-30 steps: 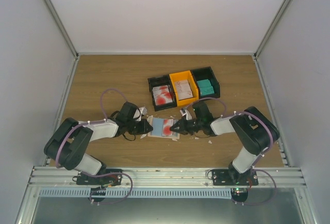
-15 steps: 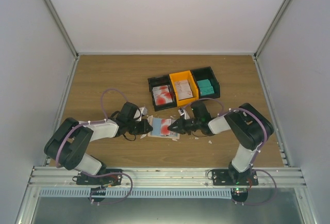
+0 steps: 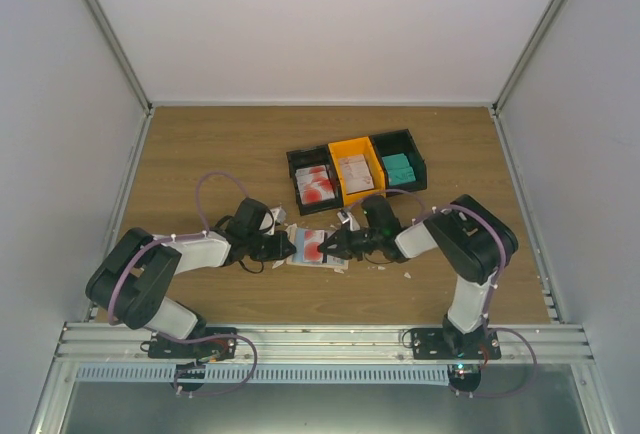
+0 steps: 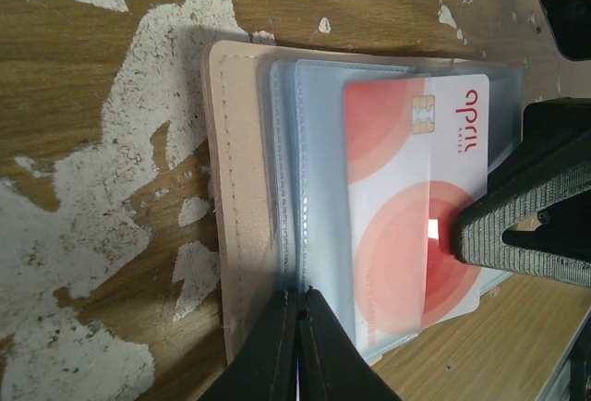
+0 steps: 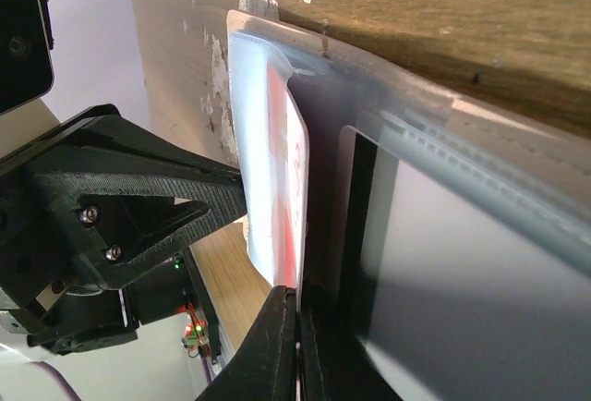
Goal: Put the credit cards into the card holder
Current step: Insert the credit card into the card holder.
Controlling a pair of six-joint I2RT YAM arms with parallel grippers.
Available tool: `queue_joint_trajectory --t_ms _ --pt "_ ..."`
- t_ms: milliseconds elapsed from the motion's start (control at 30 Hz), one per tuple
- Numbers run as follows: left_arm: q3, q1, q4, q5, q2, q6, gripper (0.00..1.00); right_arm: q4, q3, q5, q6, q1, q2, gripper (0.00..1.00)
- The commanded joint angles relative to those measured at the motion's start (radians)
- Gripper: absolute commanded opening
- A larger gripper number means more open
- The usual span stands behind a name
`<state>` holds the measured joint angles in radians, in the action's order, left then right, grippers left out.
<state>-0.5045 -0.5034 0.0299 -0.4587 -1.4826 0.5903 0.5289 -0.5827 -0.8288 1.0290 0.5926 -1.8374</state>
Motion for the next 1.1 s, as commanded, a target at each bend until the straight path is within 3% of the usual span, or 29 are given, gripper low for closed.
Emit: queue_joint_trajectory --t_ms 0,533,633,767,1067 --pt "0.02 -0.014 0.031 0.006 -0.01 -0.018 0.06 0.018 -0.017 0.021 0.015 0.025 -0.039 0.02" --pt "0.036 -0.015 0.048 -0.013 -0.001 -0.019 0.05 0.071 -0.015 0.096 0.051 0.073 -0.05 0.02" --pt "0.039 -0.016 0.049 -0.01 0.005 -0.019 0.05 0.039 0.004 0.147 0.033 0.076 0.011 0.12" --pt "0.039 -0.015 0.055 -0.017 0.007 -0.017 0.05 -0.072 -0.003 0.233 -0.023 0.083 0.094 0.36" --pt "0.042 -0.015 0.094 -0.063 -0.005 -0.005 0.06 -0.329 -0.054 0.426 -0.063 0.128 0.193 0.49"
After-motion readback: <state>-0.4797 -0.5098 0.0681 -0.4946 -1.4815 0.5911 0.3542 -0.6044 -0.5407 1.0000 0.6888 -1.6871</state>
